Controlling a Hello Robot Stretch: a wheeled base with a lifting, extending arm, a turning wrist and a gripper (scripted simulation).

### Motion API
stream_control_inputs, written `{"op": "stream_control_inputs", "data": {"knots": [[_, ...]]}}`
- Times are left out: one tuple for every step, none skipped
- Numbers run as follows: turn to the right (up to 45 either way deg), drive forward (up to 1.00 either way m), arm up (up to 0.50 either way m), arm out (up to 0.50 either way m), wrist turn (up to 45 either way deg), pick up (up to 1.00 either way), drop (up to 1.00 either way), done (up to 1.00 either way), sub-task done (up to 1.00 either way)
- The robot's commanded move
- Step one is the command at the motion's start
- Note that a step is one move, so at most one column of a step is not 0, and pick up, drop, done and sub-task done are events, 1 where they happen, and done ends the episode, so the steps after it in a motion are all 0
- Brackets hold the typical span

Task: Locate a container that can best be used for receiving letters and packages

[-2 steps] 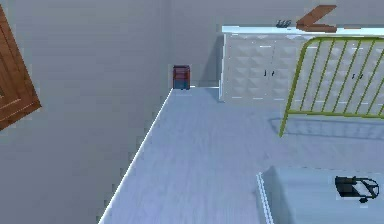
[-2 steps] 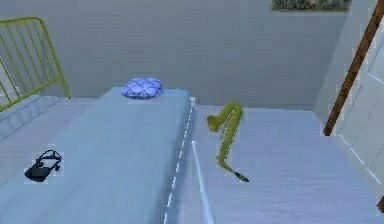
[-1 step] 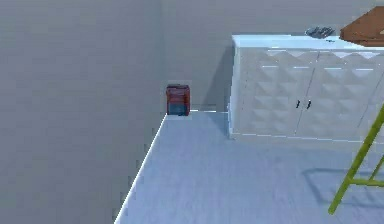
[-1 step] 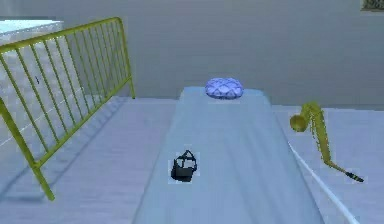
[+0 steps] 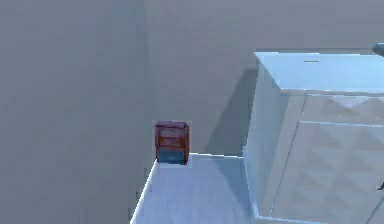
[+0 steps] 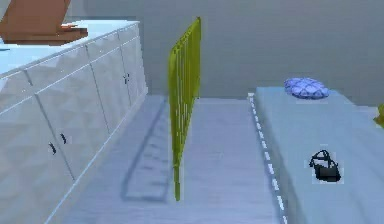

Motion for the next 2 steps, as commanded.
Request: {"op": "stream_control_inputs", "data": {"knots": [[0.0, 0.55, 0.0, 0.0, 0.0, 0.0, 0.0, 0.0, 0.0], [0.0, 0.0, 0.0, 0.0, 0.0, 0.0, 0.0, 1.0, 0.0]]}}
